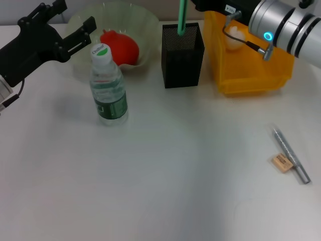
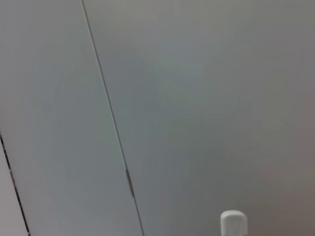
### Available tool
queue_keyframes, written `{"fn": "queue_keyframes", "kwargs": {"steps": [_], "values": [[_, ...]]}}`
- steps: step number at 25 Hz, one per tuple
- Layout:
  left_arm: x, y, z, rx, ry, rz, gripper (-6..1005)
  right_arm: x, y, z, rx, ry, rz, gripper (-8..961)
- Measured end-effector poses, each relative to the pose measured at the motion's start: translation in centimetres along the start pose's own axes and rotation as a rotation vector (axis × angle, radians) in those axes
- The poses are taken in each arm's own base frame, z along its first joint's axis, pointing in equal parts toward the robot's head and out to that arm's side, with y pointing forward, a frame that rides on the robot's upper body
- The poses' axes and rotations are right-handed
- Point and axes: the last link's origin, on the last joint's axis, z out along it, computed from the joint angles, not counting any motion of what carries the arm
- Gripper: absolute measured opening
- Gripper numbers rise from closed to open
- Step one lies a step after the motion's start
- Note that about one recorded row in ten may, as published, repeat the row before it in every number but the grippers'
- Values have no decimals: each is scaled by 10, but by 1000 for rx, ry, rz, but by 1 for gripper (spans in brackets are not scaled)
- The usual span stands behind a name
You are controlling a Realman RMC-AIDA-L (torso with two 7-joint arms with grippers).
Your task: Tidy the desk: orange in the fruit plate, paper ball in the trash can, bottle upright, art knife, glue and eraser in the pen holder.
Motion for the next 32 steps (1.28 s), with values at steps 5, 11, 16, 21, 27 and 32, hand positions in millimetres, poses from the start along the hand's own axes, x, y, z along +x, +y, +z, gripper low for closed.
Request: {"fn": "queue_keyframes", "kwargs": {"steps": [5,11,16,21,27,32], "values": [[-1,-1,-1,8,2,-1,802,1,5,4,-20,19,-34,273],[-3,-1,-3,15,0,-4,802,7,6,3,-19,31,-13,284],[-2,0,-2,11,3,-3,802,9,3,-3,-15,34,40,293],[-1,0,-1,6,6,-1,802,9,3,-9,-40,42,66,511],[0,1,1,-4,6,-4,802,-13,27,-34,-262,164,18,533],[2,2,5,-12,12,-3,802,-41,45,-71,-391,364,-85,552]]}}
